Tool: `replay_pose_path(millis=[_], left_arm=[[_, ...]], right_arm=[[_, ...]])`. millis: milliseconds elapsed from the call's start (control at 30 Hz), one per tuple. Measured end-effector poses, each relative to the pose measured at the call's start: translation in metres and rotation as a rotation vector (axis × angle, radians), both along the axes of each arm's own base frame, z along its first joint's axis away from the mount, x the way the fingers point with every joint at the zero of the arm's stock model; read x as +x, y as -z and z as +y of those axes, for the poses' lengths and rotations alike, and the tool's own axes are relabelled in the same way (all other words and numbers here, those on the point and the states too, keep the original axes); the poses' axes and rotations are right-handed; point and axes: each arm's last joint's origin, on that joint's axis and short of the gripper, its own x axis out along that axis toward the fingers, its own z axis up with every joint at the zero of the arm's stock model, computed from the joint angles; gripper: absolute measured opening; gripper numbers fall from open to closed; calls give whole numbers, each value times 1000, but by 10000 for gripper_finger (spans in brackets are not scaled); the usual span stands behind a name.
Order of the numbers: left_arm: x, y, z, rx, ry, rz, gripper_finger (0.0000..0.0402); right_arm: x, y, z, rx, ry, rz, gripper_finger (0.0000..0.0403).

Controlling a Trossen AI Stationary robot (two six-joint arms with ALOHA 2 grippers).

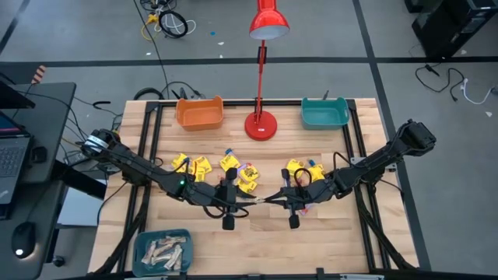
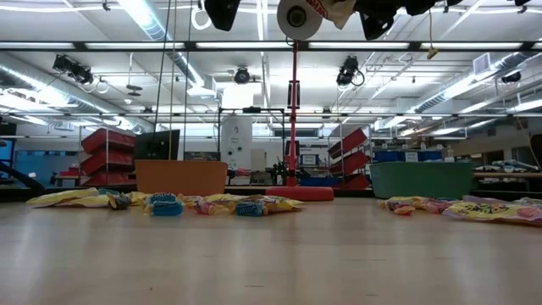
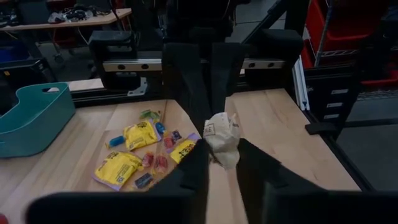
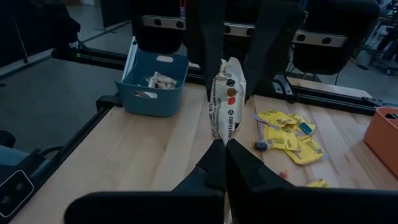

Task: Sort candy
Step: Put the white candy into the blue bin

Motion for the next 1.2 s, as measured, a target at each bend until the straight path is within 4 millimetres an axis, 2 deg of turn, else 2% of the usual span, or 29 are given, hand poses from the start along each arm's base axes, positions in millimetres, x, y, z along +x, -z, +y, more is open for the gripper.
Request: replay_pose_path(millis=[100,233,400,567,867,1100,1200], left_arm=[[0,0,0,2,0,4,10],[-1,0,-2,2,5,2,3],[-3,0,-8,3,14,-1,1],[-14,-5,-24,1,33,-16,1],[-53,-27,-60,-134,105,-56,0],[-98,-46,-94,-398,343,-22,0],[-117,-47,-110,-492,428,35,0]], right_arm=[[0,1,0,-8,-1,6,0],[0,1,0,8,3,8,8],[-4,-4,-2,53,14,13,44],[-16,-13,-4,90,58,41,74],[-45,-32,-10,57,178,55,71],[-48,-35,-14,74,212,47,61],[-47,-35,-14,74,213,47,57]])
